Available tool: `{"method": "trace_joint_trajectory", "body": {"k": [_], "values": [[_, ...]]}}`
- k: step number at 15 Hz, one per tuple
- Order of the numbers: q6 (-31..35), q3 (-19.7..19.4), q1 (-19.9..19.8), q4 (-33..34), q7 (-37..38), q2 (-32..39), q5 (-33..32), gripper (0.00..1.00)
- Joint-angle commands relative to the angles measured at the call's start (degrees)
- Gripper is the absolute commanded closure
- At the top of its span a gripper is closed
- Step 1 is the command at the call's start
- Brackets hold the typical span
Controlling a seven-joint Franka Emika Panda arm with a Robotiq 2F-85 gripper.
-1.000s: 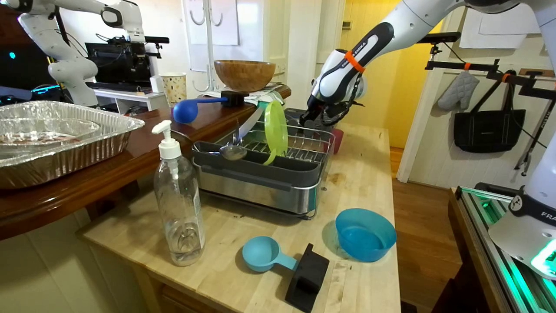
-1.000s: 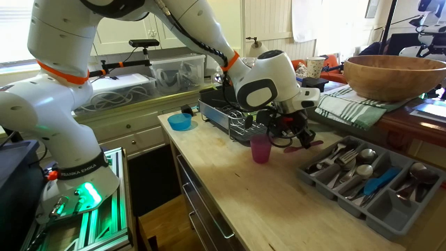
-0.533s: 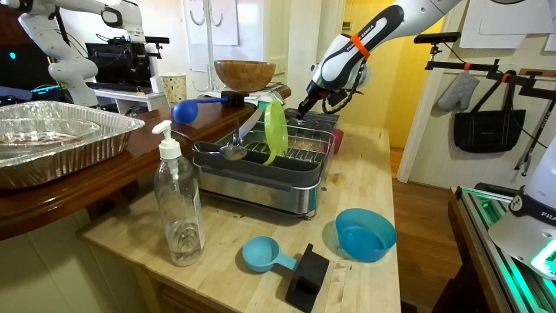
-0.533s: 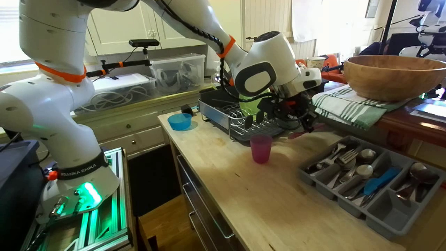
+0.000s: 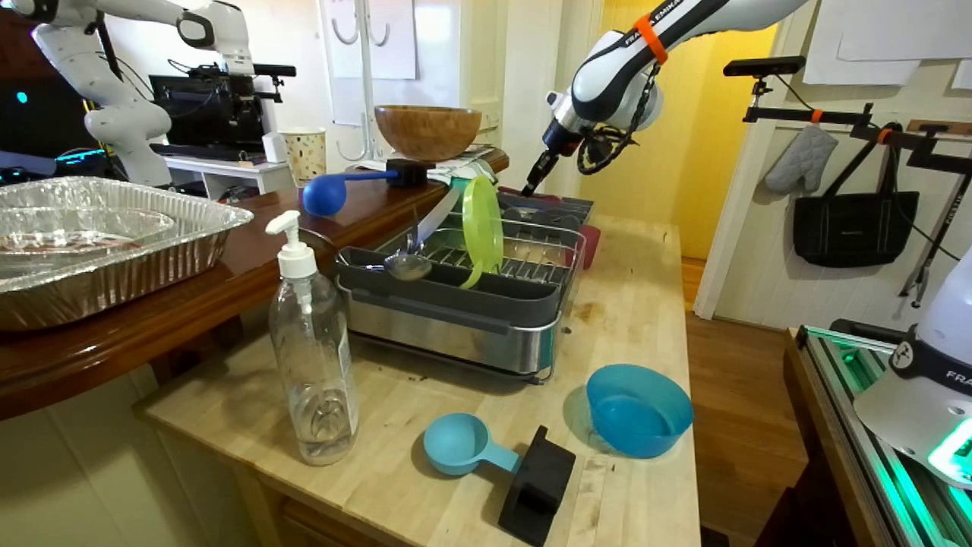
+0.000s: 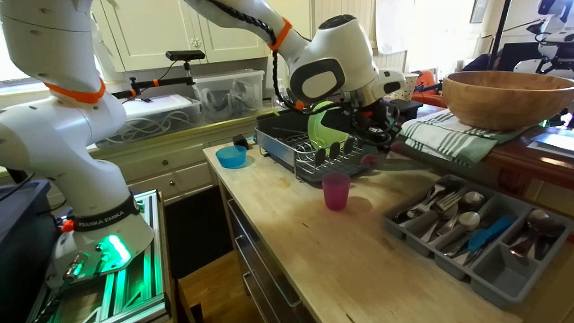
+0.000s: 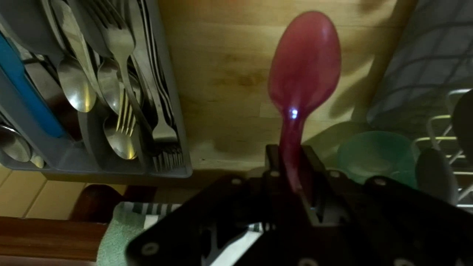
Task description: Pick up the cup and make it stand upright then put the purple spoon back into it
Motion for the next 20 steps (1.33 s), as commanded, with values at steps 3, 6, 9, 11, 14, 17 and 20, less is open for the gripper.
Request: {"method": "trace_joint_trajectory", "body": {"k": [3,6,9,11,14,17,20], "values": [[-7.70,-4.14,2.66,-3.08,-12.37,-5.82,3.97,0.96],[-9.84,-6.38,4.40,-3.57,-21.47,-7.13,5.24,0.96],[-11.04,-9.30,6.91,-4.34,-29.87,-8.01,5.28,0.96],[-11.99,-11.29,8.67,-4.89,-34.80,-8.59,4.72,0.96],[-13.87,-14.14,11.16,-5.72,-41.73,-9.74,3.50,0.96],[-16.15,-16.63,13.33,-6.03,-47.41,-11.03,2.30,0.96],[-19.52,-19.56,15.66,-6.13,-50.31,-12.32,-1.71,0.96]]}}
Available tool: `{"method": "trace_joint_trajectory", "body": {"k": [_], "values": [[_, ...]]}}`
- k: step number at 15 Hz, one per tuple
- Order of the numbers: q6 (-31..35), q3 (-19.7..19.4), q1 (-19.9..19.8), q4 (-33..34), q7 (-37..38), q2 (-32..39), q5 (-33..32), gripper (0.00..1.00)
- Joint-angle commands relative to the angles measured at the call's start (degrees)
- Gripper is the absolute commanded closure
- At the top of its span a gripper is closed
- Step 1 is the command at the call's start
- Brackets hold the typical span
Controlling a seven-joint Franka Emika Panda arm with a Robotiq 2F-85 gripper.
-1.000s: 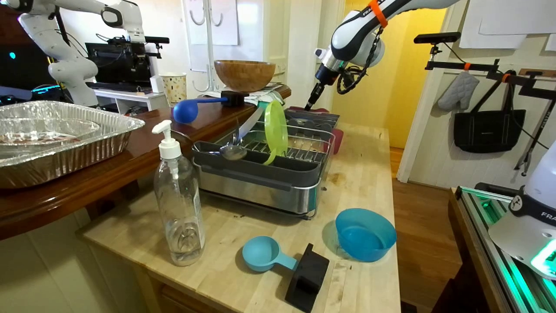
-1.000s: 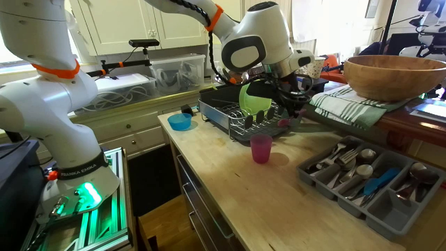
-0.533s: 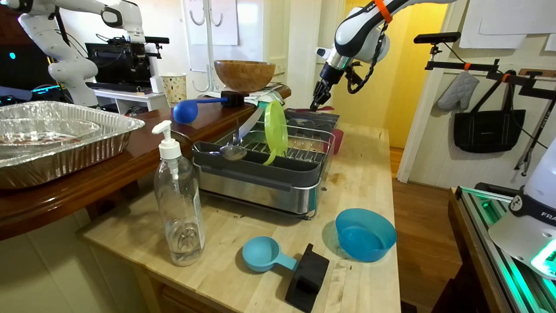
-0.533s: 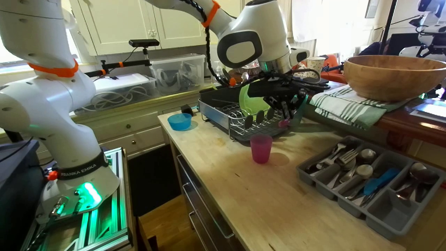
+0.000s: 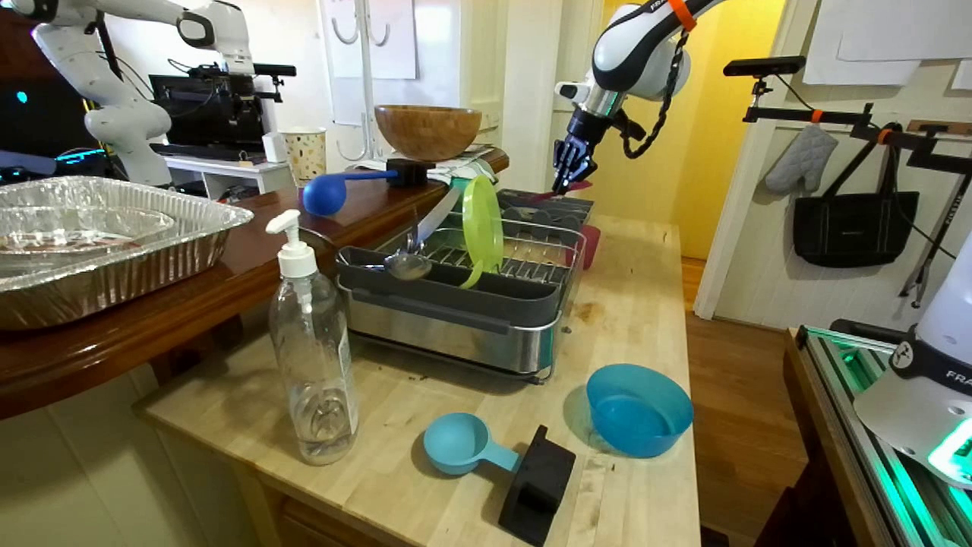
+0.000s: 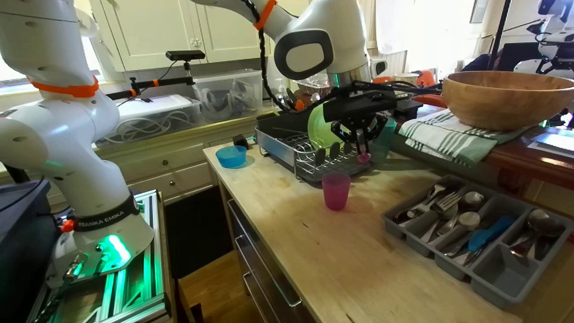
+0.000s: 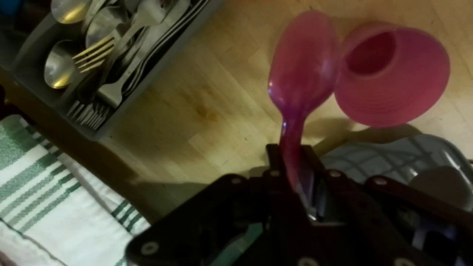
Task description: Pick up the cup and make it stand upright then put the purple spoon back into it
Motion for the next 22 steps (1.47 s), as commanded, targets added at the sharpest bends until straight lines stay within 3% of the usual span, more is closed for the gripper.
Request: {"method": "trace_joint_trajectory", "body": {"k": [1,9,22], "values": [[-4.83,-4.28,3.54,-1.77,-3.77,-3.15,-5.36,0.96],[-9.93,-8.43,7.98,-3.36,-4.05,-6.23,-20.66,0.96],[-12.15,-9.13,11.71,-7.84,-3.17,-8.27,-39.00,0.96]]}}
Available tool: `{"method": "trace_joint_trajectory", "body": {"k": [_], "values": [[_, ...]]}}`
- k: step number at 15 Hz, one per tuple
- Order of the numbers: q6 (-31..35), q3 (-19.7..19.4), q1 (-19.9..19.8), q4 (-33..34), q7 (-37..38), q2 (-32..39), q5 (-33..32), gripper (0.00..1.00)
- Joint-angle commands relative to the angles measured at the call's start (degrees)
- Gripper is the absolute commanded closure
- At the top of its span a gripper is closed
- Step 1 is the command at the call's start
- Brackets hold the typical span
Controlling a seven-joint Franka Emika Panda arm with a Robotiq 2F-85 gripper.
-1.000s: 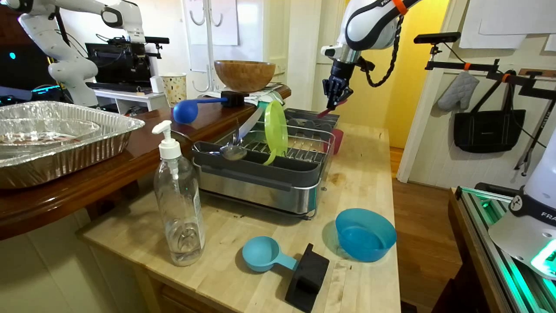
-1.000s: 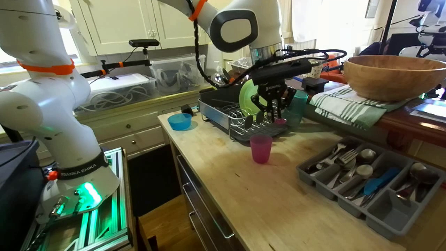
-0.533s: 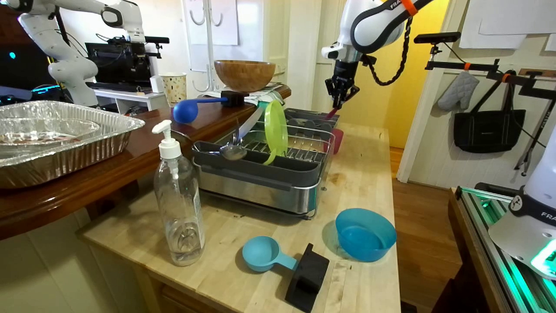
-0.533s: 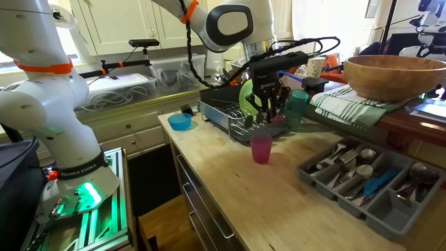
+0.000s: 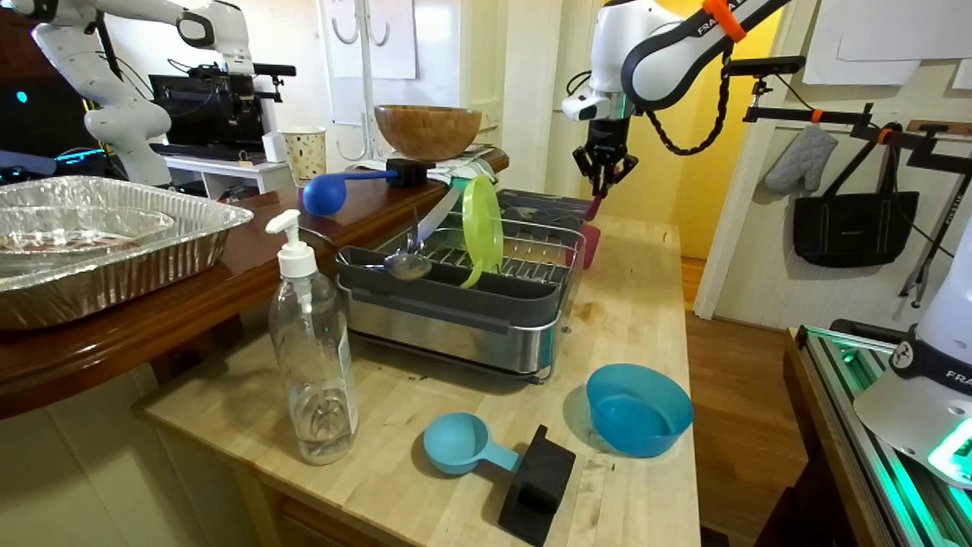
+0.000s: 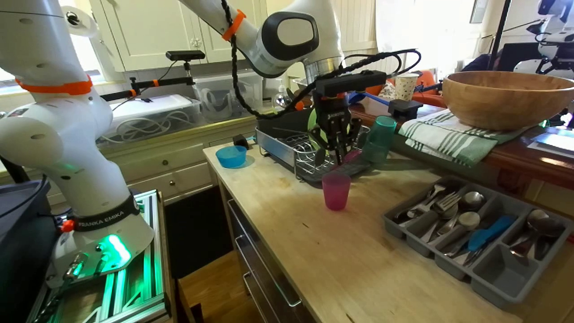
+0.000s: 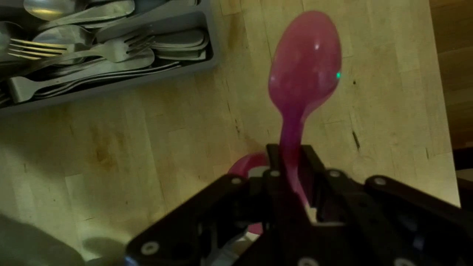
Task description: Pick up the cup and make it stand upright then put the purple spoon back into it
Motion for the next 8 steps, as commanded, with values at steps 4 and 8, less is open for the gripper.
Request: {"method": "trace_joint_trajectory", "body": {"k": [4,8], "values": [[-0.71,-0.64,2.42,-2.71,1.48,-1.34,-8.34,0.96],[0.15,-0.48,3.24,-3.13,1.86,-1.08,-11.32,0.96]]}}
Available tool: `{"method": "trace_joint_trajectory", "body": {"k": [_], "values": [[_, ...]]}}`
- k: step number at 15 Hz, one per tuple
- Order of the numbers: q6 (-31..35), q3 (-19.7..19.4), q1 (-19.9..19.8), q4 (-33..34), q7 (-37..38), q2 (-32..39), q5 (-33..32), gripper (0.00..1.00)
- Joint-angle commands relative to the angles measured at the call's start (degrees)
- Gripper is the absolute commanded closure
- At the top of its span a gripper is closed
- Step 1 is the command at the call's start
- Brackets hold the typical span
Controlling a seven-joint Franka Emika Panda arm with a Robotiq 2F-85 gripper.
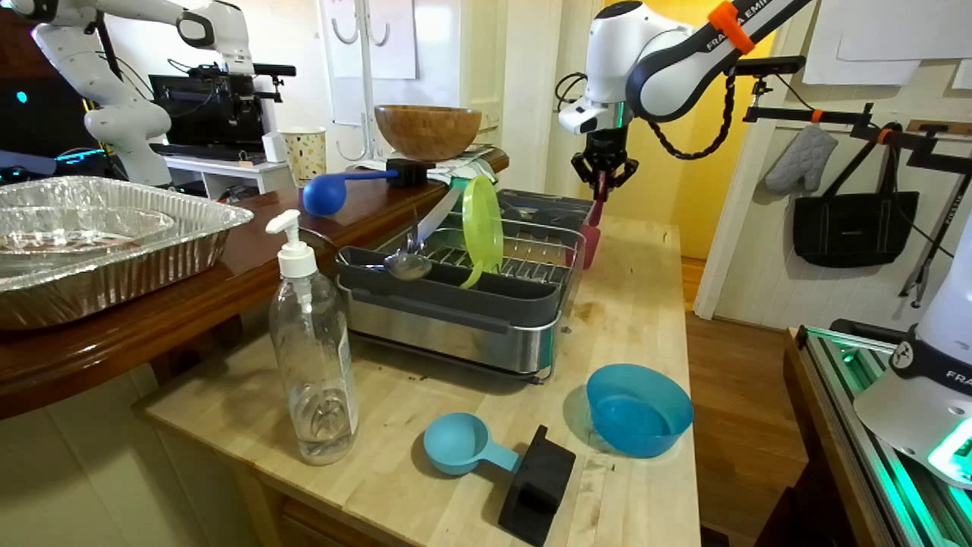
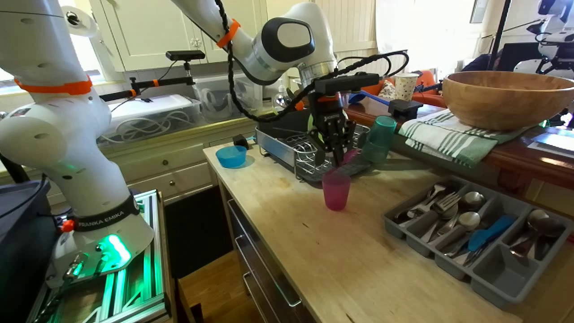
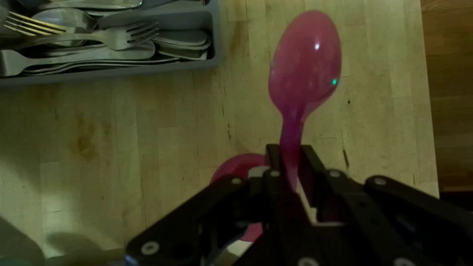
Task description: Pick up the cup and make it stand upright then put the purple spoon back into it
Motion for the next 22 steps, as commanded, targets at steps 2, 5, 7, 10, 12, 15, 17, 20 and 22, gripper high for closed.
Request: {"method": "trace_joint_trajectory", "body": {"k": [2,5,7,10,12,15,17,20,22], "values": [[0.85,-0.50,1.49,-1.72,1.82,-0.81,-4.84,0.96],[0.60,-0.38,1.81,-1.80,2.19,-0.52,-6.22,0.96],[1.17,-0.33,2.02,-2.19,2.84,-0.29,-7.34,0.96],[2.25,-0.35,2.31,-2.16,4.83,0.50,-9.66,0.96],[2.76,-0.35,2.44,-2.06,6.13,0.96,-11.01,0.96],[3.30,-0.31,2.50,-2.01,7.71,1.43,-12.59,0.96],[4.06,-0.31,2.47,-2.04,8.85,1.83,-13.34,0.96],[5.50,-0.22,2.45,-2.32,10.03,2.29,-13.66,0.96],[6.53,-0.19,2.46,-2.44,10.76,2.69,-13.90,0.96]]}}
